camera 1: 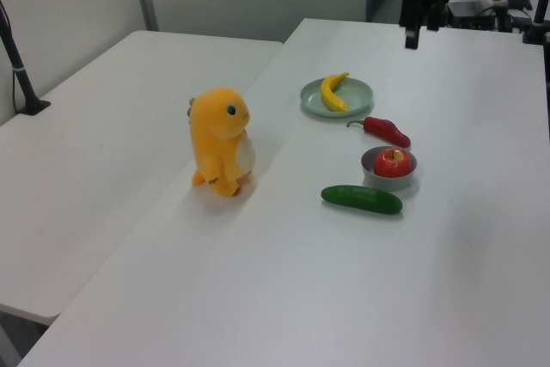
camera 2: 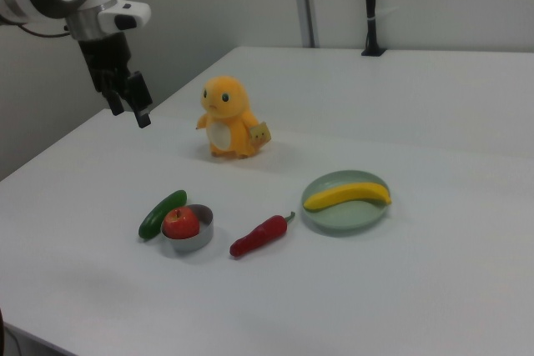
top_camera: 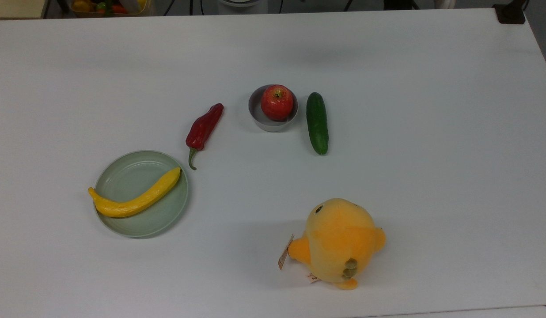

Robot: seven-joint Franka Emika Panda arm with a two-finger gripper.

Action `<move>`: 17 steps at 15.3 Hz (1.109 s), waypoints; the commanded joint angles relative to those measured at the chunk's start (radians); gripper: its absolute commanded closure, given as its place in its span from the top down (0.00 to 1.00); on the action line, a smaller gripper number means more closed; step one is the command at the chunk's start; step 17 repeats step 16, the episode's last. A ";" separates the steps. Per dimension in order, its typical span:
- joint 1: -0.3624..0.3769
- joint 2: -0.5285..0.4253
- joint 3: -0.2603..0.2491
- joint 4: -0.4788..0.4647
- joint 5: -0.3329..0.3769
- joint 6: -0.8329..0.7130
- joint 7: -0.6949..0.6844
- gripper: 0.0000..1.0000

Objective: Put the cucumber on the left side of the bowl

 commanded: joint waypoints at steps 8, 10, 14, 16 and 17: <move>-0.050 0.015 -0.121 -0.004 0.096 0.115 -0.482 1.00; -0.056 0.018 -0.121 -0.006 0.096 0.132 -0.490 1.00; -0.071 0.015 -0.115 -0.004 0.092 0.130 -0.488 1.00; -0.068 0.019 -0.112 -0.004 0.086 0.129 -0.491 1.00; -0.068 0.019 -0.112 -0.004 0.086 0.129 -0.491 1.00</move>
